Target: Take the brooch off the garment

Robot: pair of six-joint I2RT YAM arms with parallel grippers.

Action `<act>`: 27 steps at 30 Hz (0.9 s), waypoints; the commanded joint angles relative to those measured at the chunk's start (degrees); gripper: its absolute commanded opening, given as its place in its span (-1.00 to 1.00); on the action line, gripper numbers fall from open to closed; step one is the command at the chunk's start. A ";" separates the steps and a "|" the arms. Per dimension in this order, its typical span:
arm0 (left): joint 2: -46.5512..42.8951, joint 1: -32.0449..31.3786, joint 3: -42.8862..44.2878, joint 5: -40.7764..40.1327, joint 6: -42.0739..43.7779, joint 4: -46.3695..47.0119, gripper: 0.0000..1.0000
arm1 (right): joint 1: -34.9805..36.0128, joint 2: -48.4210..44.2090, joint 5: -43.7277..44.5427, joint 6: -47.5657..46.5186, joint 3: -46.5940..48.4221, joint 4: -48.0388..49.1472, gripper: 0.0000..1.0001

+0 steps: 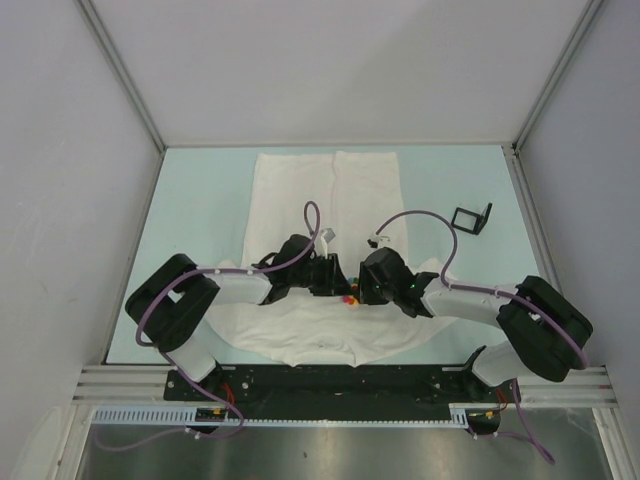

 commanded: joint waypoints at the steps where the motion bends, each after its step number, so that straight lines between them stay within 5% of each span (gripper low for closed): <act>1: -2.39 -1.97 0.30 2.88 -1.60 4.00 -0.19 | 0.75 -2.77 2.26 1.35 0.64 -2.76 -0.24; 13: -7.91 -1.97 -3.12 1.83 -0.37 4.01 0.07 | 1.45 -14.99 7.62 8.29 -0.33 -8.03 0.47; 17: -13.89 -1.88 -5.06 -2.64 1.38 0.32 0.32 | 4.25 -12.81 11.56 10.23 2.39 -9.61 0.53; 27: -32.87 3.30 -14.10 -13.02 1.04 -7.25 0.33 | 12.52 3.27 25.98 10.23 19.07 -22.17 0.50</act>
